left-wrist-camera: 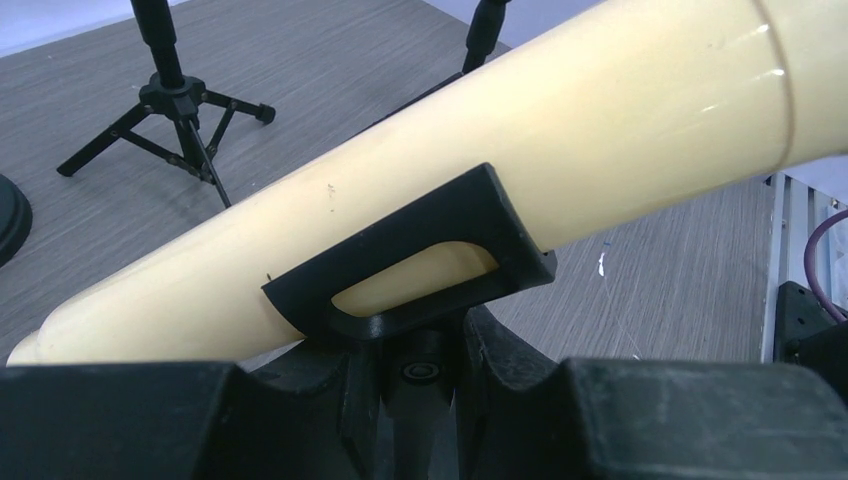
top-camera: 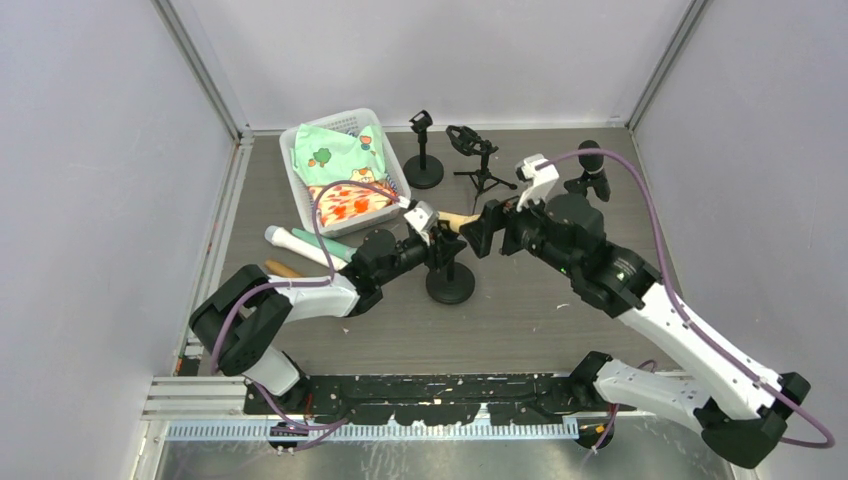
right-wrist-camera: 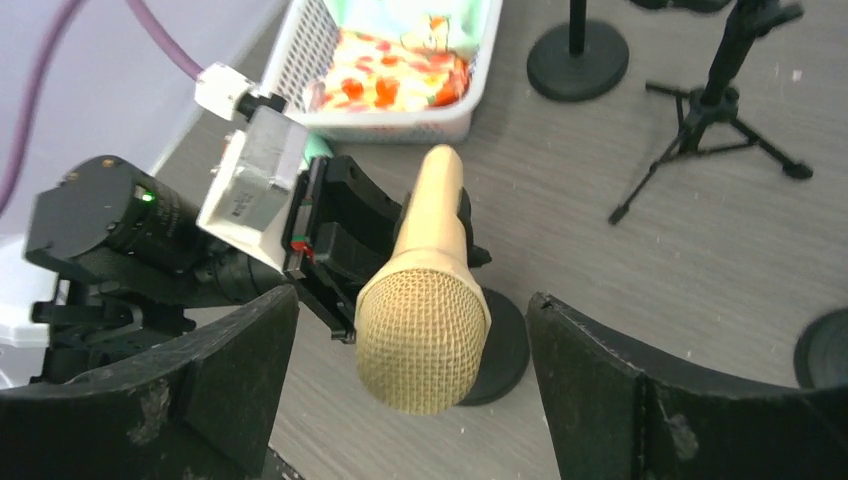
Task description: Attach the microphones to the stand
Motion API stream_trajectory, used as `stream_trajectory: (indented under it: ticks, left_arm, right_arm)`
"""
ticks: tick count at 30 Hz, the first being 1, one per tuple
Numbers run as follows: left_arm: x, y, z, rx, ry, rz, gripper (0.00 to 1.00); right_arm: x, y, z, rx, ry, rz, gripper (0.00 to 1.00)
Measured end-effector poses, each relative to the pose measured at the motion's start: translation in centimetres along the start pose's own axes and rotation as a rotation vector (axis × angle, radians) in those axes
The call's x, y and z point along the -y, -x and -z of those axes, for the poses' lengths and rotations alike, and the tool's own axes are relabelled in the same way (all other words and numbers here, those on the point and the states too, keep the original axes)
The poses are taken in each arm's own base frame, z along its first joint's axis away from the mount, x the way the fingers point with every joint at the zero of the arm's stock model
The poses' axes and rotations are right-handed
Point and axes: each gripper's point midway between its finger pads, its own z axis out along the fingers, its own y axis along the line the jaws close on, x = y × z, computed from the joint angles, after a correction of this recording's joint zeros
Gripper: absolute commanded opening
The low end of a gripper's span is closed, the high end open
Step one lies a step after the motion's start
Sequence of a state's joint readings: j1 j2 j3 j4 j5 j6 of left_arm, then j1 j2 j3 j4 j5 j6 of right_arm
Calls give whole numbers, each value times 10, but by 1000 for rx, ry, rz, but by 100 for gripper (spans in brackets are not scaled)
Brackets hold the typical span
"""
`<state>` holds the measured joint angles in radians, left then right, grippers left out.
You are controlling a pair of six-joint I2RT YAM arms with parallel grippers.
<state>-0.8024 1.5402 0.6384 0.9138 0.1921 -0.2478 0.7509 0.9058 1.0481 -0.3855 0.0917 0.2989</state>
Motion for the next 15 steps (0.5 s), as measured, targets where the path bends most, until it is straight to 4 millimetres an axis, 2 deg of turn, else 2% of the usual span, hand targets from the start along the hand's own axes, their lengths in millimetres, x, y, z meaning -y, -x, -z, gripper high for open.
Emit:
stream_trajectory:
  ticks: [8,15]
  left_arm:
    - [4,-1,1,-9,-29,-19,0]
    - [7,-2,2,-14,-43,-20,0]
  right_arm:
    - [17,-38,-23,-210,-87,-57,89]
    - [13,-43,-27,-248,-54,-98,82]
